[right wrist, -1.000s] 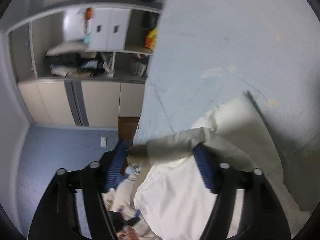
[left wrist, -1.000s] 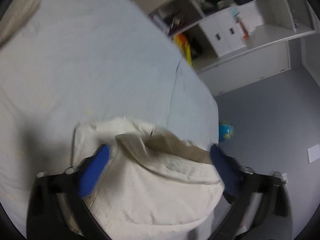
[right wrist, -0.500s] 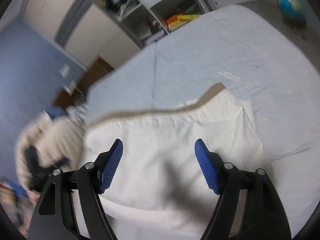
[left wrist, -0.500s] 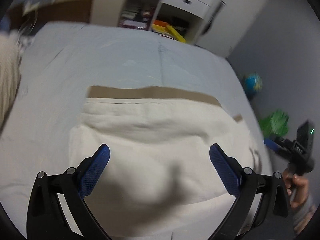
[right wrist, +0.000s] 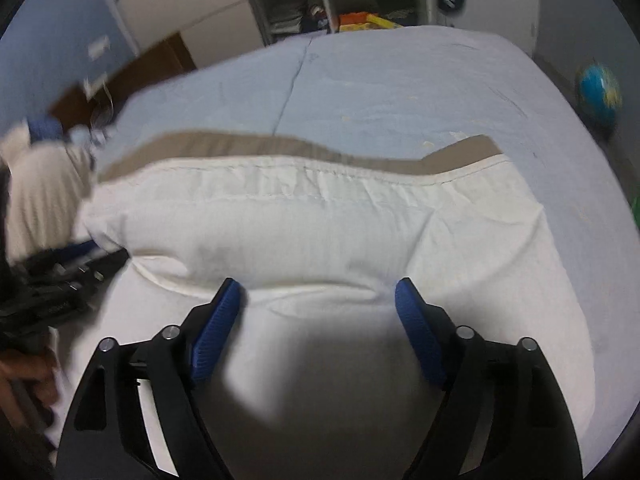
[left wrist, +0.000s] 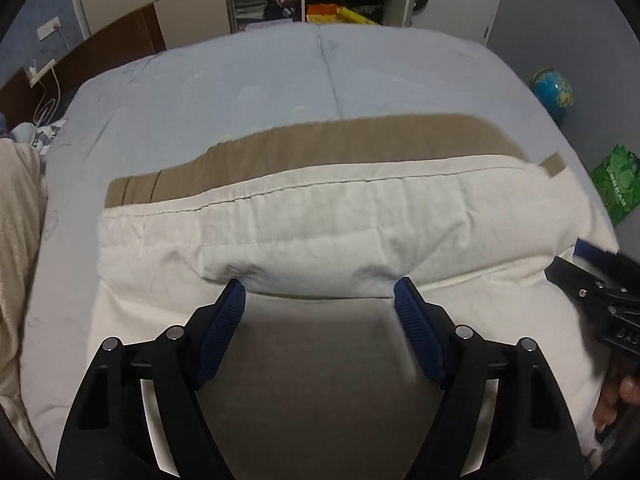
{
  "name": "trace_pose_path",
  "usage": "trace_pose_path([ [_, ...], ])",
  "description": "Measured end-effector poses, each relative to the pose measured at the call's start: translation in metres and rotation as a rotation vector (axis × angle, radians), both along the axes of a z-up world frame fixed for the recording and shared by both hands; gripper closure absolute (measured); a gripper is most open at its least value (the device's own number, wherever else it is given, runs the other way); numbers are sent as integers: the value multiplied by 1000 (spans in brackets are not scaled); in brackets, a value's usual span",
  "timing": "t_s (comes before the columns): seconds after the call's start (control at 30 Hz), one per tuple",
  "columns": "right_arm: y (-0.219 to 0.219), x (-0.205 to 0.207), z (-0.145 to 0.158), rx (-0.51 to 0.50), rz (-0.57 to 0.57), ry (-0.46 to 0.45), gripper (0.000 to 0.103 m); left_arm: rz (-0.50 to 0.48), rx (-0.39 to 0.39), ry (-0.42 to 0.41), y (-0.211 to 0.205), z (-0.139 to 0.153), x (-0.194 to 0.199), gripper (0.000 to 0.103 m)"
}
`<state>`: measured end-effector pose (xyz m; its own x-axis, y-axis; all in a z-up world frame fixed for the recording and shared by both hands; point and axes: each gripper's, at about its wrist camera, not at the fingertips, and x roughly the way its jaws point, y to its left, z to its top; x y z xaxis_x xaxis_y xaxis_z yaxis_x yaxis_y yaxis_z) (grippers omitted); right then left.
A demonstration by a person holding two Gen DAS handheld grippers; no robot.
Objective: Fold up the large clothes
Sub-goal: 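Open both grippers and release the folded coat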
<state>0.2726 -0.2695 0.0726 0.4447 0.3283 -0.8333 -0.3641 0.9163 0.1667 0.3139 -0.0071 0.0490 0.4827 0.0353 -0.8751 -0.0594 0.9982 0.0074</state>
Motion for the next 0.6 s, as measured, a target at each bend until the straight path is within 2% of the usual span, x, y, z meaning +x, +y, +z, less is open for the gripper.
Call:
trace_pose_path([
  [0.07, 8, 4, -13, -44, 22, -18, 24, -3, -1, -4, 4, -11, 2, 26],
  [0.3, 16, 7, -40, -80, 33, -64, 23, 14, -18, -45, 10, -37, 3, 23],
  [0.6, 22, 7, -55, -81, 32, -87, 23, 20, 9, -75, 5, -43, 5, 22],
])
